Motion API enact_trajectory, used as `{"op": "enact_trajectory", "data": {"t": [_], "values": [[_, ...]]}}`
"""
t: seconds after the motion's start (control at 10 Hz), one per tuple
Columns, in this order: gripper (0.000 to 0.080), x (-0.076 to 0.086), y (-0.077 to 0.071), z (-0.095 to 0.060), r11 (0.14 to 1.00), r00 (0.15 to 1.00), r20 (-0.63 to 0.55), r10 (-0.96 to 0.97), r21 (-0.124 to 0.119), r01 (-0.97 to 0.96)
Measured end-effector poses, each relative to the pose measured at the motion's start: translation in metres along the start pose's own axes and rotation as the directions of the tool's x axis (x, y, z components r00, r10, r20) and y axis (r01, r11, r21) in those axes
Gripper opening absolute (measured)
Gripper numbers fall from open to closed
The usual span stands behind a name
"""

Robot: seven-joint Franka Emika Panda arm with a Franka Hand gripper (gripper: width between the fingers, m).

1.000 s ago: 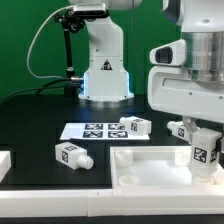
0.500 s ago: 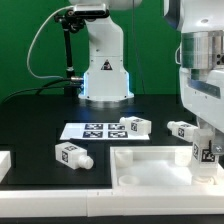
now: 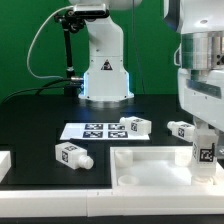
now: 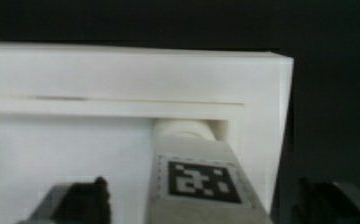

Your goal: Assemble one leg

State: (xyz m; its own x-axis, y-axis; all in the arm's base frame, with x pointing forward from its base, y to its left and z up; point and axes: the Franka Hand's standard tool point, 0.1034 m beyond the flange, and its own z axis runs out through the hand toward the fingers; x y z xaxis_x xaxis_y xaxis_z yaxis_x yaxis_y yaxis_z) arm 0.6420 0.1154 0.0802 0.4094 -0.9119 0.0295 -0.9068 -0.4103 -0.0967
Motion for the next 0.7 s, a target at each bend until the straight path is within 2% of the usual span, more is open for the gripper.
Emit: {"op": "enact_trajectory", "data": {"t": [0.2,0.5,0.6,0.7], "values": [[0.0639,0.0021,0.0057,-0.0021,0.973,0.973,-0.013,-0.230,0.009,0.230],[0.0649,0.0025,0.0057,-0.0012,0.922,0.922,-0.014,-0.387,0.006,0.387],[0.0649,0.0027,0.0037,-0.0007,0.826,0.825,-0.037,-0.564,-0.007,0.564],[0.0649,-0.0050,0.0017,0.0029,0.737,0.735,-0.058,-0.675,-0.010,0.676]]}}
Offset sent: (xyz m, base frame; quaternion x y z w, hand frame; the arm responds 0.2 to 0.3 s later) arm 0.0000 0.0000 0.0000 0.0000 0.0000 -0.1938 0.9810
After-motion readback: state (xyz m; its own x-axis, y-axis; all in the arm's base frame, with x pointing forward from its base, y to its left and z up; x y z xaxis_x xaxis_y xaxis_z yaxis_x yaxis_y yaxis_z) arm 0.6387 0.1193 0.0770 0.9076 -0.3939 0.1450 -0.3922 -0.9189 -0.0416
